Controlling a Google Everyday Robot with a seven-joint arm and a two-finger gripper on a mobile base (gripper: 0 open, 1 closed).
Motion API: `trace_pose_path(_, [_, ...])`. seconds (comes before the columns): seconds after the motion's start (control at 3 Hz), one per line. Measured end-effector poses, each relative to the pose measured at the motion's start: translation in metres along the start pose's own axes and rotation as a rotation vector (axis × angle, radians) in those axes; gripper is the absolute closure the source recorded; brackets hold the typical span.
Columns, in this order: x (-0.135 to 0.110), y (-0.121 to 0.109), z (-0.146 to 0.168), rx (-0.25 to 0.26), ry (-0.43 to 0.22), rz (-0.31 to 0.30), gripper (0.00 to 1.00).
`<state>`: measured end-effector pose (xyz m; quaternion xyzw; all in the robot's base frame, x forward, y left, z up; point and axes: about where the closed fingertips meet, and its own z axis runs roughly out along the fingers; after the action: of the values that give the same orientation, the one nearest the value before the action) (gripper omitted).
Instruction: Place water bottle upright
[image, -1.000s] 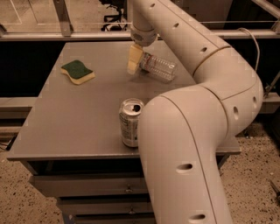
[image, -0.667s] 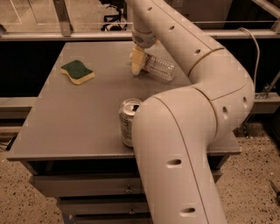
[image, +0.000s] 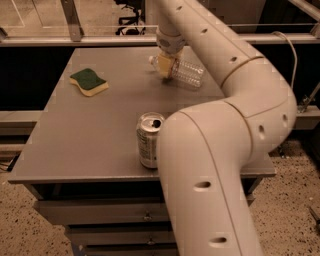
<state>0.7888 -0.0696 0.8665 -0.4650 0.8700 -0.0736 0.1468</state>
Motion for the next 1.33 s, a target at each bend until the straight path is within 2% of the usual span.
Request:
trace_pose_path(0.33, [0.001,0.005,-0.039,-0.053,-0.159,-0.040,0.99])
trace_pose_path(0.67, [0.008,0.015,-0.084,-0.116,-0.367,-0.095,1.00])
trace_pose_path(1.33, [0.030,0.049,-0.138,-0.293,-0.883,-0.154,1.00])
